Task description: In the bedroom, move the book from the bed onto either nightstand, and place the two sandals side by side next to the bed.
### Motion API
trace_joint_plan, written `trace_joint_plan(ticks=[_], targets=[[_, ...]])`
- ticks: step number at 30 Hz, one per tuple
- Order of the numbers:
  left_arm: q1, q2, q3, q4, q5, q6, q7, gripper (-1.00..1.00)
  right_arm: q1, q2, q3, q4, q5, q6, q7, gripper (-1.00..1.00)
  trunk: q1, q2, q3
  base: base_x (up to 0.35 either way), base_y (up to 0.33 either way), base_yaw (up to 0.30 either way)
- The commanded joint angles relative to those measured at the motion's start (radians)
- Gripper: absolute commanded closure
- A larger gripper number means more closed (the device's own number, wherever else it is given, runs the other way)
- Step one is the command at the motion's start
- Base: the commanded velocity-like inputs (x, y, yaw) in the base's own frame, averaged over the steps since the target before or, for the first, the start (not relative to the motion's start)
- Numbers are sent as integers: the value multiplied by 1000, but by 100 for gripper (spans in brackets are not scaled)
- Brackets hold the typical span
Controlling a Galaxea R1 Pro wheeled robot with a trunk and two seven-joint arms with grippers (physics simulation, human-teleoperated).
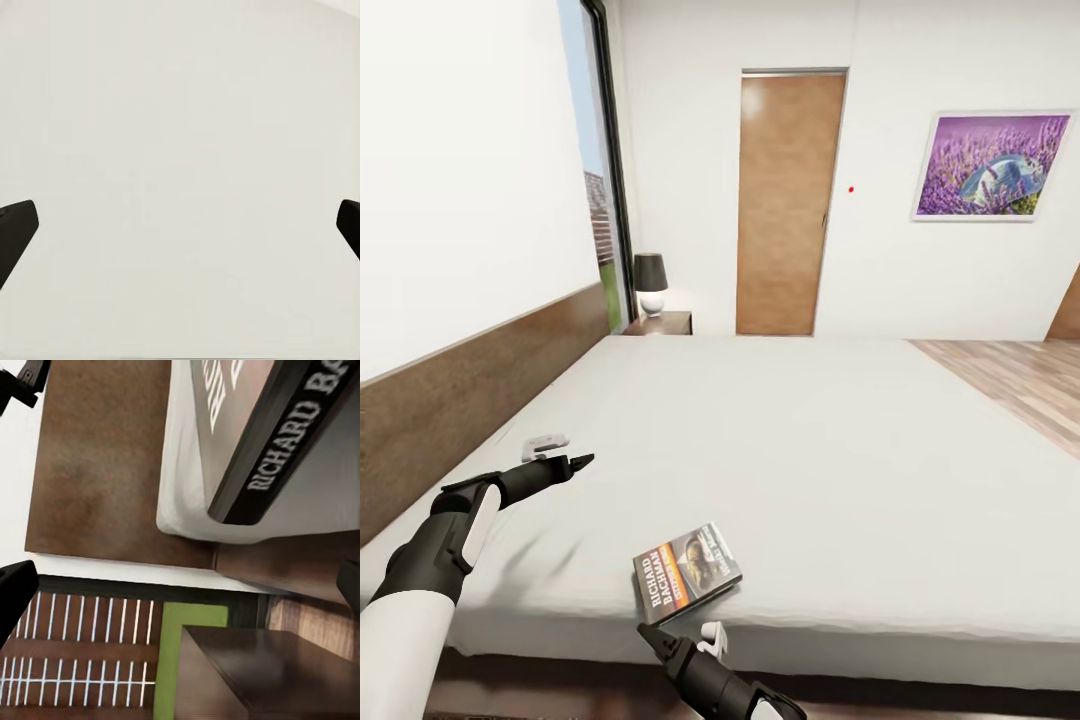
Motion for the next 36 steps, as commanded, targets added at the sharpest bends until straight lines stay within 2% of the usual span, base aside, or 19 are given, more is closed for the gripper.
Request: trace_joint_plan(ticks=[1,10,36], targets=[[0,0,2,-1,6,8,-1,-100,-1,0,2,1,-10,6,3,-100,0,0,-1,0,0,152],[-1,0,2,-1,6,8,-1,-100,-1,0,2,1,-9,6,3,-100,0,0,-4,0,0,130],[0,0,2,-1,6,9,-1,-100,-1,0,2,1,-9,1,2,-100,0,0,-4,0,0,9]])
